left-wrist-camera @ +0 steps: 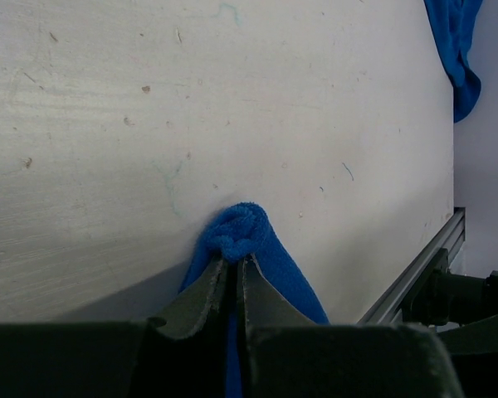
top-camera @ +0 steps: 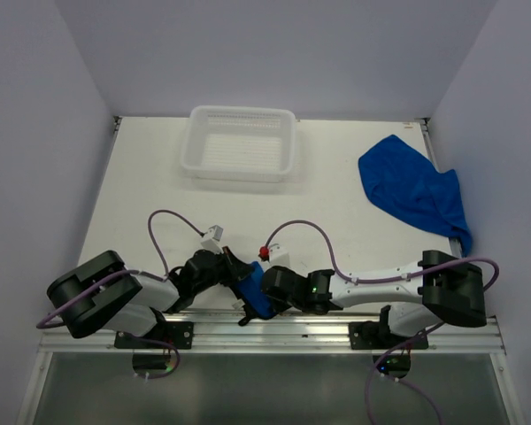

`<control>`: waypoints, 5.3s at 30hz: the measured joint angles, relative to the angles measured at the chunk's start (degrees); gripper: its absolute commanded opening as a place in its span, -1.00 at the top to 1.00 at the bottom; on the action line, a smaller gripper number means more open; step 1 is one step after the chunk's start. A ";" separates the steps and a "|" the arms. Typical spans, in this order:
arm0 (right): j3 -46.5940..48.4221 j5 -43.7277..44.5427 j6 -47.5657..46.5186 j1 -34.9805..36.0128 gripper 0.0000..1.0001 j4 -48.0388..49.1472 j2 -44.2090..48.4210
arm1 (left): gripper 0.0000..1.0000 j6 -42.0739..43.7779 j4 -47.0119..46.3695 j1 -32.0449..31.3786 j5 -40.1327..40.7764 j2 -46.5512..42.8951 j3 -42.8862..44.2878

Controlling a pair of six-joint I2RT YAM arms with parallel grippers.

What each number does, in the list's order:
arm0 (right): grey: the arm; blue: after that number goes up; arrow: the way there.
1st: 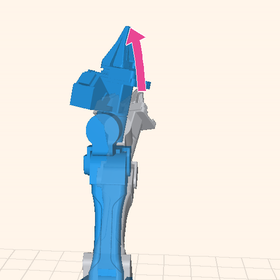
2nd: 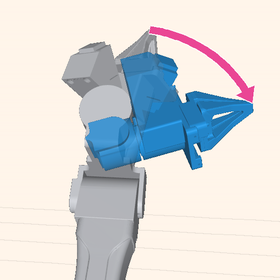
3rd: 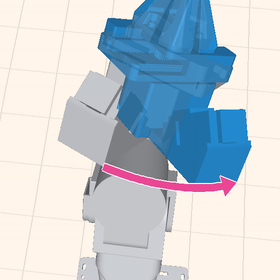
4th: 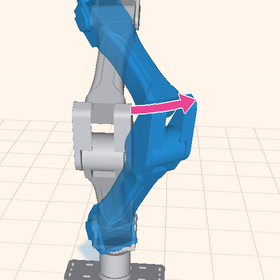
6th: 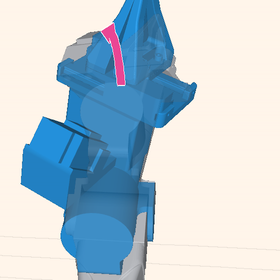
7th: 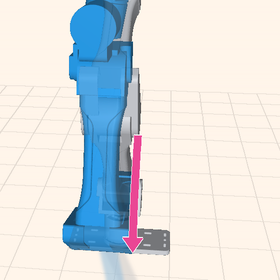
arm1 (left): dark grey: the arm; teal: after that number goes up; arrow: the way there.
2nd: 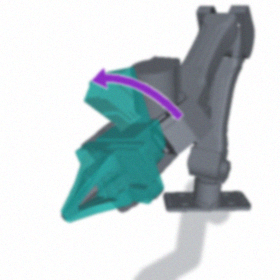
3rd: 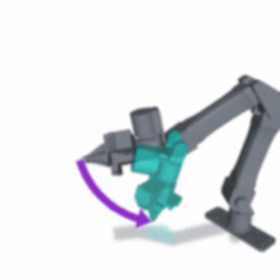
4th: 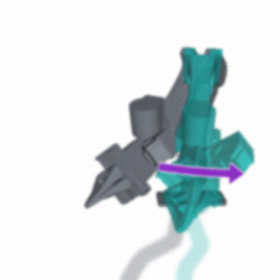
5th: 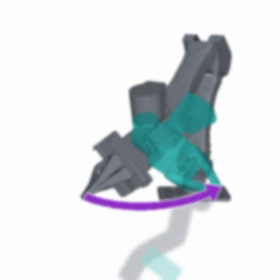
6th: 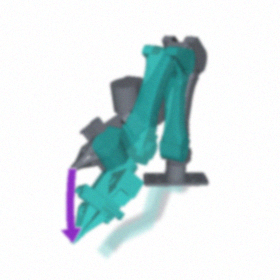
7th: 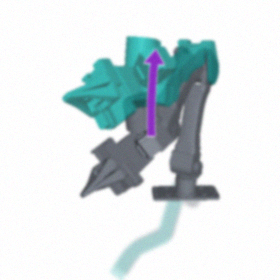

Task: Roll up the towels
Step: Roll the towel

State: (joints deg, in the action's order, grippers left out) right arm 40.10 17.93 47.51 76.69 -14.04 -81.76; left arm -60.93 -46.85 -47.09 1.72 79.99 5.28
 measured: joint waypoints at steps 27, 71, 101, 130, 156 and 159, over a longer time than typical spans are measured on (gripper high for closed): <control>8.57 12.66 1.33 8.39 0.56 -7.82 -8.74 | -0.01 2.23 40.41 -0.31 3.06 -22.10 9.66; 7.61 13.38 3.06 7.52 -0.04 -12.04 0.02 | 1.00 3.67 28.98 -0.31 1.75 -11.65 7.10; -17.11 -15.47 12.13 -11.10 -0.26 28.98 6.49 | 1.00 7.58 20.28 -1.36 3.15 -12.44 2.64; -2.56 0.98 3.58 -1.14 1.00 6.80 1.66 | 0.03 8.02 36.30 -0.61 5.84 -14.91 11.78; 28.48 38.25 10.47 17.22 1.00 -35.82 -28.63 | -0.11 4.48 54.38 3.67 -1.11 -19.91 23.61; 33.20 41.51 12.02 17.79 1.00 -42.45 -33.40 | -0.11 4.46 54.25 3.98 -2.29 -18.34 24.74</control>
State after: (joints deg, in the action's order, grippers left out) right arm 73.30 59.44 59.53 94.48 -56.49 -115.15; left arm -56.47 7.40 -43.11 -0.58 61.65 30.02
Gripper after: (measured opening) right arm 0.199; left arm 0.553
